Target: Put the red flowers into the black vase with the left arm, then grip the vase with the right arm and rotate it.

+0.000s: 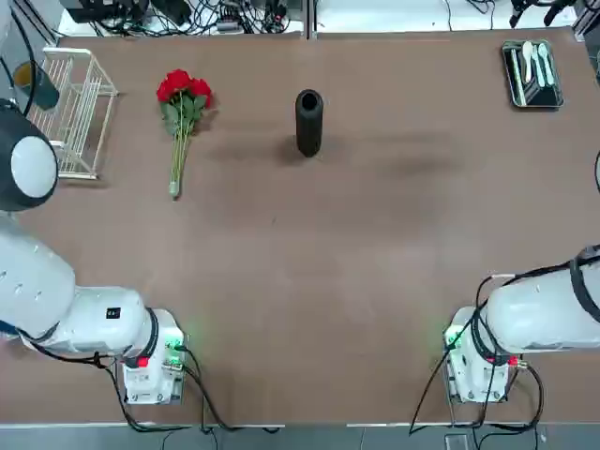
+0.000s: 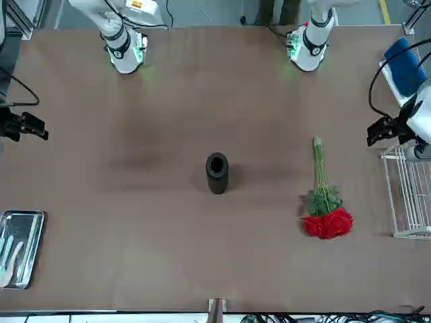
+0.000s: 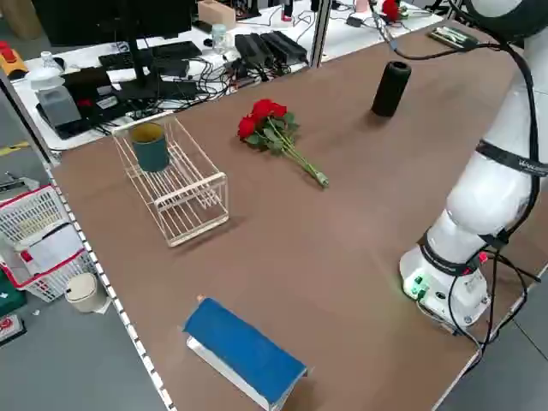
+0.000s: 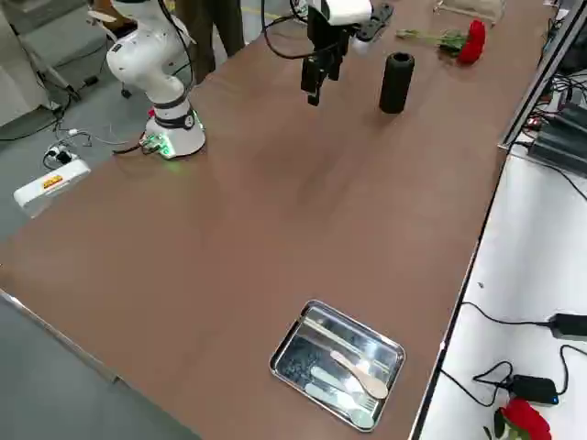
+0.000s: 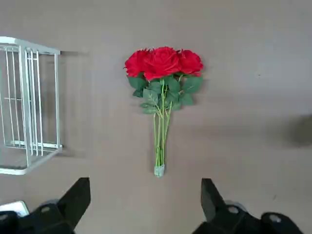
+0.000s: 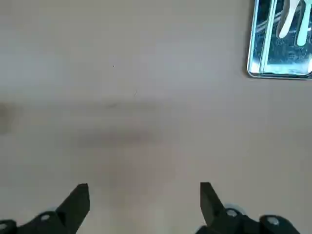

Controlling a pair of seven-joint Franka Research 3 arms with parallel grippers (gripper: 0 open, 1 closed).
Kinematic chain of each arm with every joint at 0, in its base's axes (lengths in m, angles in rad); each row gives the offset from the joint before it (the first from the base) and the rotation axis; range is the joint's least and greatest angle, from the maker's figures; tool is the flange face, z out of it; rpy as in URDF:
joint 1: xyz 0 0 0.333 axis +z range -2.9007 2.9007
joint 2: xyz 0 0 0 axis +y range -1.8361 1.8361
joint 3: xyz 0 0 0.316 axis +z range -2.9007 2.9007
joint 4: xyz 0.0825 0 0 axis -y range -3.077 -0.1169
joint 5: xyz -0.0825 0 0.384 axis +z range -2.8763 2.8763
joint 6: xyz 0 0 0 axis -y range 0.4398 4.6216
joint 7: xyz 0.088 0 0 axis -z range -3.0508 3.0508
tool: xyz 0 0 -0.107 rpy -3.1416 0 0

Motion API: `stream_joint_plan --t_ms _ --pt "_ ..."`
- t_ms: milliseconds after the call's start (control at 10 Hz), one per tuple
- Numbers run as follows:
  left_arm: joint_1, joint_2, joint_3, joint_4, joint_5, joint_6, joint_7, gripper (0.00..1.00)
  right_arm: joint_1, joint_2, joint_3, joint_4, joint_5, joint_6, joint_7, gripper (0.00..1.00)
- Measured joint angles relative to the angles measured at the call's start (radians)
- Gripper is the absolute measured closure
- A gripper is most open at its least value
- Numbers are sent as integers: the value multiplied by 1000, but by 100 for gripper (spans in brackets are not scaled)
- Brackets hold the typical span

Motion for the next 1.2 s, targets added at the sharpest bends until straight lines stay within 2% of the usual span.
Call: stream_joint_plan --t_ms 400,600,900,1200 --pt "-7 0 -2 1 -15 0 0 0 0 0 2 0 0 4 4 0" --pt "-9 11 -1 -26 -18 26 -3 0 7 0 5 0 0 21 15 0" --pt "-4 44 0 -165 -18 206 -9 0 18 0 13 -1 0 24 45 0" --pt "32 44 1 -377 -18 445 -9 0 16 1 11 -7 0 24 47 0"
